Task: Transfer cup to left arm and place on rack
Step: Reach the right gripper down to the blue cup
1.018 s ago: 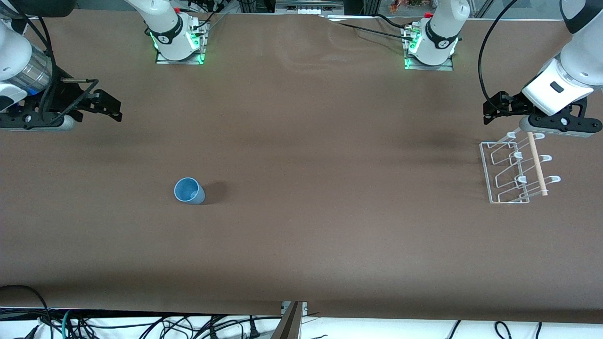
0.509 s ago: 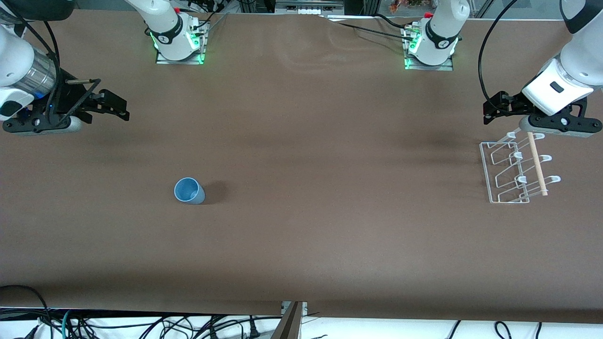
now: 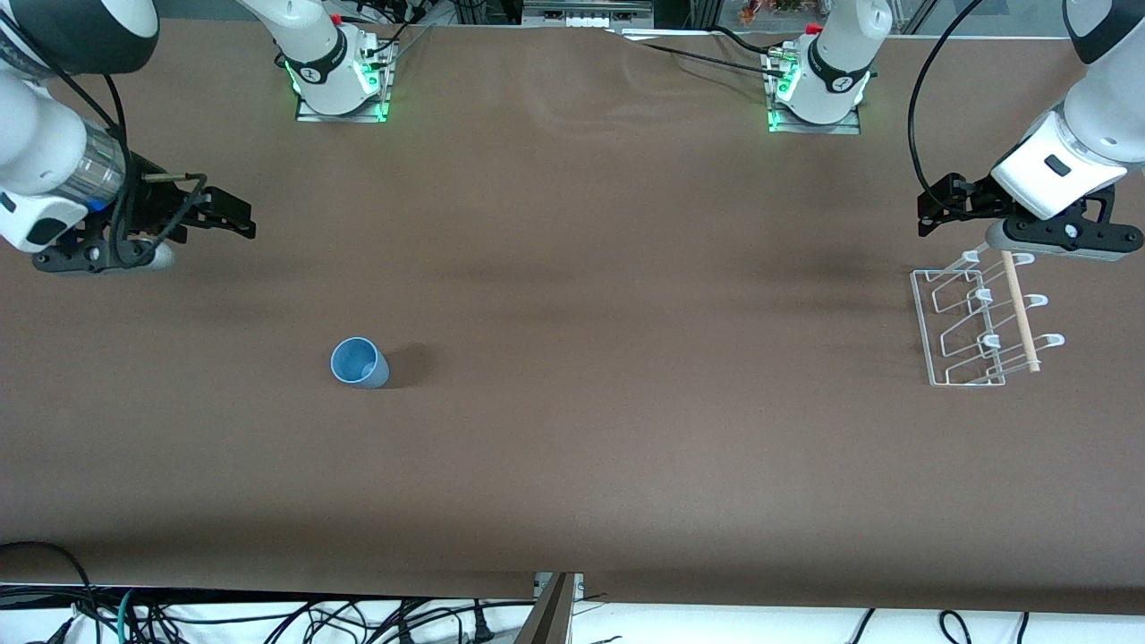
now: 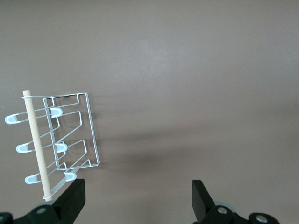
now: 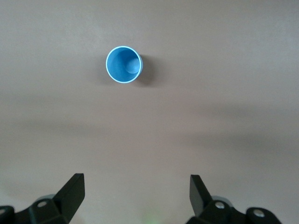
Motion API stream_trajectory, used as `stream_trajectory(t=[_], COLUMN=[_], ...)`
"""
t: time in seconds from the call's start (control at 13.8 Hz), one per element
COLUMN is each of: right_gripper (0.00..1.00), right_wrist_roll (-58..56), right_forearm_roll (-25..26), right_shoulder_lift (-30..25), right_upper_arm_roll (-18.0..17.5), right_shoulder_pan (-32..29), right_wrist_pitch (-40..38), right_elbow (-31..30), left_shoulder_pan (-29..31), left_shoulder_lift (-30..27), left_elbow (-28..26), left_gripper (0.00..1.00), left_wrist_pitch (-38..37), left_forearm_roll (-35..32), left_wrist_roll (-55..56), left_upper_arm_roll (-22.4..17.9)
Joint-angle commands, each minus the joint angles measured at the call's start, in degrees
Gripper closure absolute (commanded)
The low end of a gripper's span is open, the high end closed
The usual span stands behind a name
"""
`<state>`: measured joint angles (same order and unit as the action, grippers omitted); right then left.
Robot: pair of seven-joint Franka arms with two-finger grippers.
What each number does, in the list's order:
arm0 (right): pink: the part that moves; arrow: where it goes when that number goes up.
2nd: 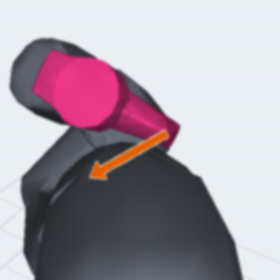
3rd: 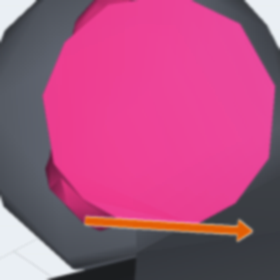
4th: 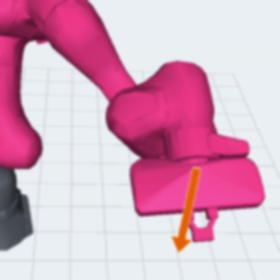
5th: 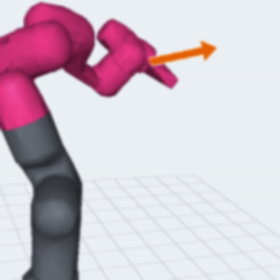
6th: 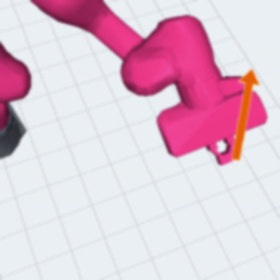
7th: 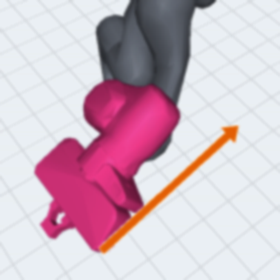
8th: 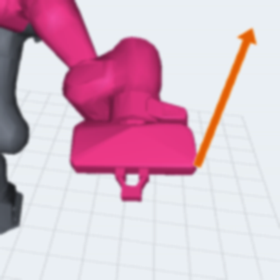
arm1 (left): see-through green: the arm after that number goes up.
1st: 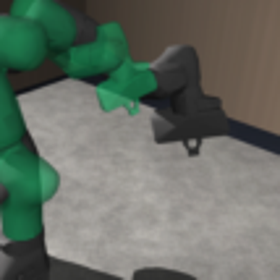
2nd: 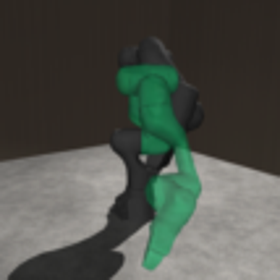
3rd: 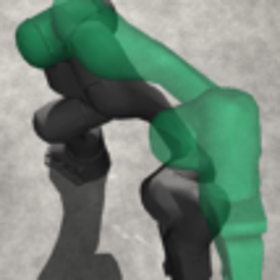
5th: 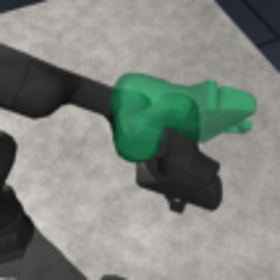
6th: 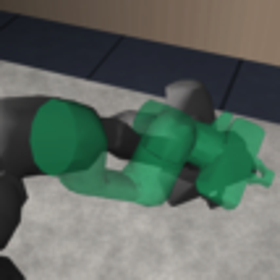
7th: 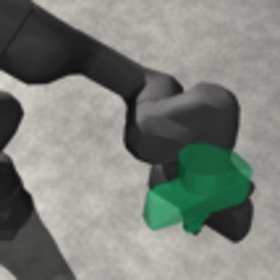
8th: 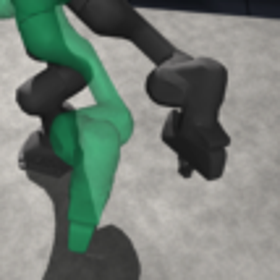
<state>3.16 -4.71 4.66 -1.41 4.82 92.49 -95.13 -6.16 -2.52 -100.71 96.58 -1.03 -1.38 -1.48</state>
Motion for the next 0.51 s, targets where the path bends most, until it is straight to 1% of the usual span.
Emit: stream_trajectory(t=[0.0,0.29,0.44], right_gripper=[0.01,0.01,0.01], right_wrist_roll=[-1.23,-3.25,-3.25], right_forearm_roll=[0.14,0.23,0.23], right_shoulder_lift=[4.37,12.28,16.84], right_upper_arm_roll=[-0.26,-0.35,-0.53], right_shoulder_pan=[-0.34,0.02,0.10], right_wrist_pitch=[2.33,9.71,14.71], right_elbow=[0.91,0.65,0.47], left_shoulder_pan=[-0.17,-0.17,-0.17], left_shoulder_lift=[-0.29,-0.29,-0.29], left_elbow=[0.34,0.34,0.34], left_gripper=[0.00,0.00,0.00], left_wrist_pitch=[-0.78,-0.78,-0.78], left_forearm_roll=[0.77,0.77,0.77], left_wrist_roll=[-0.29,-0.29,-0.29], left_upper_arm_roll=[-0.28,-0.28,-0.28])
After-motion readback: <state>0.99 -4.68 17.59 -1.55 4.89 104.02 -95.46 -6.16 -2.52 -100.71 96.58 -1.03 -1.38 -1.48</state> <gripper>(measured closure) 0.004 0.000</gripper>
